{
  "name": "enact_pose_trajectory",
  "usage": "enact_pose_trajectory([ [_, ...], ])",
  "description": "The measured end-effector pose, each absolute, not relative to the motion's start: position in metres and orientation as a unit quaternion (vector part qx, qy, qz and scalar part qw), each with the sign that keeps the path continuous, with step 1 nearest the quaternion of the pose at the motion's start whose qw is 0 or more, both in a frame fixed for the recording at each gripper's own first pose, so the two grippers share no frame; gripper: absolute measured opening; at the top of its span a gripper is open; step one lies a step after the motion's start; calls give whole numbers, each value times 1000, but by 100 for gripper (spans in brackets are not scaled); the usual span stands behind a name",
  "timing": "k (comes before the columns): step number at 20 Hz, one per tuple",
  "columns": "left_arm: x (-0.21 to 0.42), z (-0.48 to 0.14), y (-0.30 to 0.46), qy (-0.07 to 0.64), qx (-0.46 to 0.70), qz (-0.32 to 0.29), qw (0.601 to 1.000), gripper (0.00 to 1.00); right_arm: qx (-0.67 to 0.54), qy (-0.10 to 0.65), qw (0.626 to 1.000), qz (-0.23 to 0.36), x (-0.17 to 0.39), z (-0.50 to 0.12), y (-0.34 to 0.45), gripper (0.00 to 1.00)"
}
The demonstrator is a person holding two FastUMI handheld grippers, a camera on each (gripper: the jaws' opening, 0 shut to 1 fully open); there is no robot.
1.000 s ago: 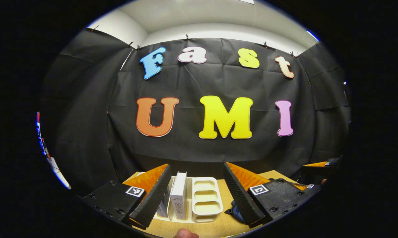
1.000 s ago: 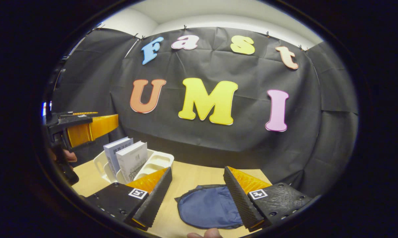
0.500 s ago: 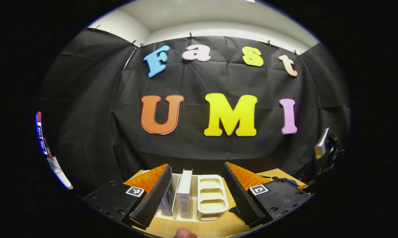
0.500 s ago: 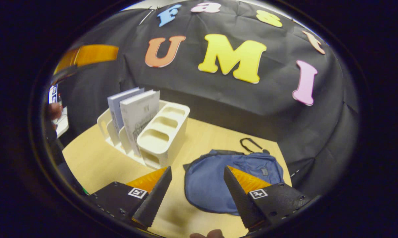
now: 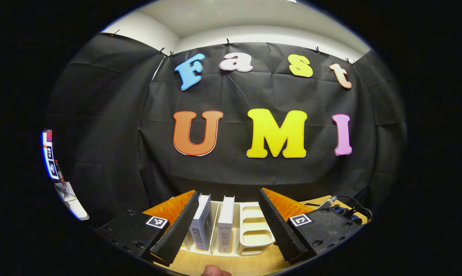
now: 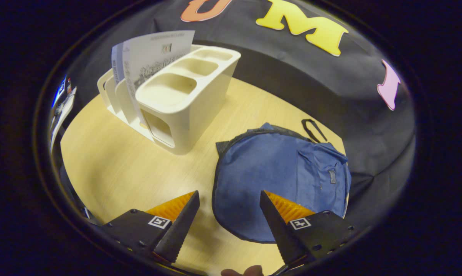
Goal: Open the schoolbag, grab two books from the bookshelf and put them into the schoolbag.
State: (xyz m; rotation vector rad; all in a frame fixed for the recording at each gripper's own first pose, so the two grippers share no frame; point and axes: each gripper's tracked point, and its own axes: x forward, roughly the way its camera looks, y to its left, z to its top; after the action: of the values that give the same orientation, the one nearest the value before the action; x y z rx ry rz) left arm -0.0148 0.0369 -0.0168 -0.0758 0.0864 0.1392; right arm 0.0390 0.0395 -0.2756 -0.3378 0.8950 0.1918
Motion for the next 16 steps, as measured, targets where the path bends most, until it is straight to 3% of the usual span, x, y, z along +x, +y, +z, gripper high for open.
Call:
enact_pose_trajectory([
  [7,-19,-19,46,46,-40,90,994,99,-221,452,864,25,61,-314,20,96],
  [10,-19,-20,47,49,-43,93,994,99,-226,450,863,34,67,-318,22,100],
  [13,-16,-22,42,52,-47,89,994,99,-203,447,870,49,68,-310,26,79],
  [16,-14,-26,41,58,-51,85,993,99,-177,436,881,41,71,-291,25,38],
])
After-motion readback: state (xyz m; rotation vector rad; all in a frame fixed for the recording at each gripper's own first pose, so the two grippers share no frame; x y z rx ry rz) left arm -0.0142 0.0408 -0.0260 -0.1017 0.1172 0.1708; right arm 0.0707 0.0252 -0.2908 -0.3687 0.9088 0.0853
